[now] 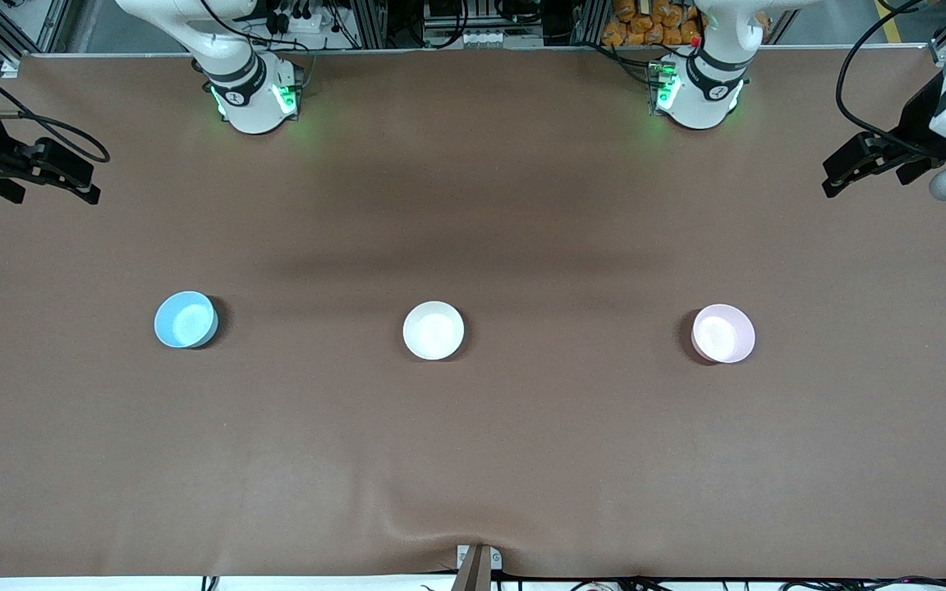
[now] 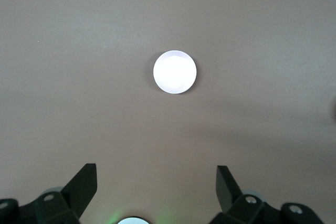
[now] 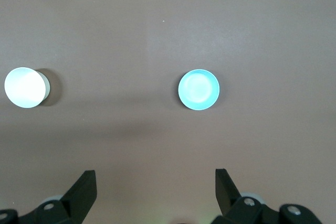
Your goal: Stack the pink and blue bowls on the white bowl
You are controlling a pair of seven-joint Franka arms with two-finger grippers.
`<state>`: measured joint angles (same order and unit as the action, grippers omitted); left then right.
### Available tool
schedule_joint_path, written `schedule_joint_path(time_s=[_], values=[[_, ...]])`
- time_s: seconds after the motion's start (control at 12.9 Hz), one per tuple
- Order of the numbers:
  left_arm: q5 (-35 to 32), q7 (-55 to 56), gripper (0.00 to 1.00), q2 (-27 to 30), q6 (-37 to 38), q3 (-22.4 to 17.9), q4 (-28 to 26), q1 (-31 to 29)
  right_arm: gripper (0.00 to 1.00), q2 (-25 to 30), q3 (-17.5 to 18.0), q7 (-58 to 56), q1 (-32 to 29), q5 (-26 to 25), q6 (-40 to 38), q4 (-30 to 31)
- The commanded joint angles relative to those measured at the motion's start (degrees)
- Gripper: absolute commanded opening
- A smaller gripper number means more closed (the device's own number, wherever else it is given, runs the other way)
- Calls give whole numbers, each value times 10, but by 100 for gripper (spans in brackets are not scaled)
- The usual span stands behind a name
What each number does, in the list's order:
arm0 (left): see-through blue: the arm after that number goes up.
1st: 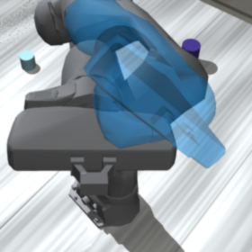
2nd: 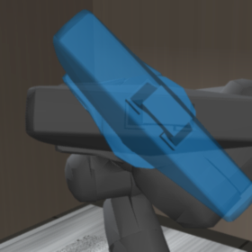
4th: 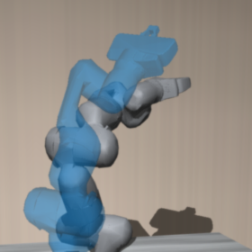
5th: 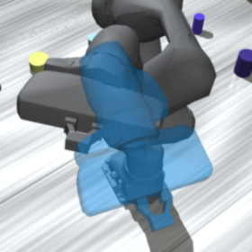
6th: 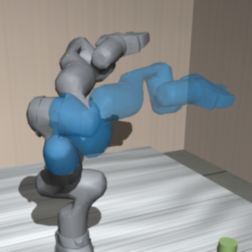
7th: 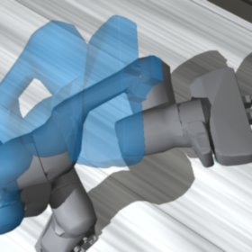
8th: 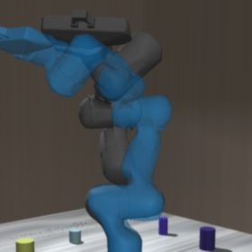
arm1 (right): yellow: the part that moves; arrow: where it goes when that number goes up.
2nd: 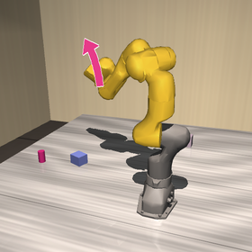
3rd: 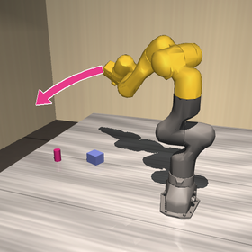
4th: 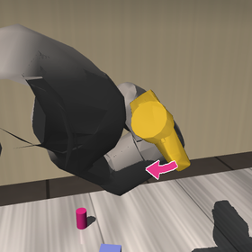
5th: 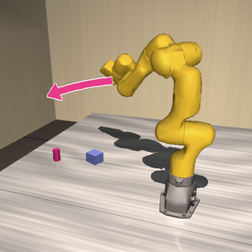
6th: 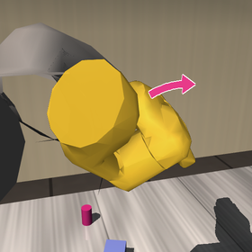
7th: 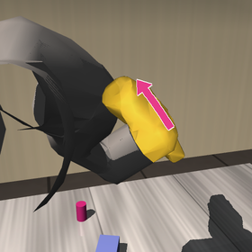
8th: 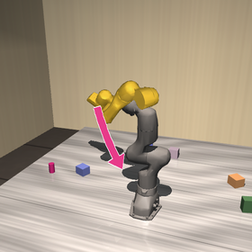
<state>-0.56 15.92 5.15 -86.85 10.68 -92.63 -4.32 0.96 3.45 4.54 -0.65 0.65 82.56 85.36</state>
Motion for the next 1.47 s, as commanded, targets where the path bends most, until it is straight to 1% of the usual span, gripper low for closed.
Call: schedule_joint_path(time_s=[0.0, 0.15, 0.31, 0.54, 0.93, 1.39], values=[[10, -12, 100, -2, 4, 1, -3, -5, 100, 5, 6, -4, -8, 5, -5, 1], [11, -11, 100, -16, 5, 1, 14, -4, 100, 5, 6, -5, -8, 5, -5, 1], [9, -9, 100, -22, 5, 1, 16, -4, 100, 5, 6, -5, -8, 5, -6, 1], [9, 2, 100, -22, 21, 7, 7, -2, 100, 5, 6, -5, -8, 5, -6, 1], [7, -5, 100, -23, 18, 4, 12, -6, 100, 5, 6, -5, -8, 5, -6, 1], [9, -6, 100, -21, 21, 1, -1, -10, 100, 6, 6, -4, -8, 5, -6, 1]])
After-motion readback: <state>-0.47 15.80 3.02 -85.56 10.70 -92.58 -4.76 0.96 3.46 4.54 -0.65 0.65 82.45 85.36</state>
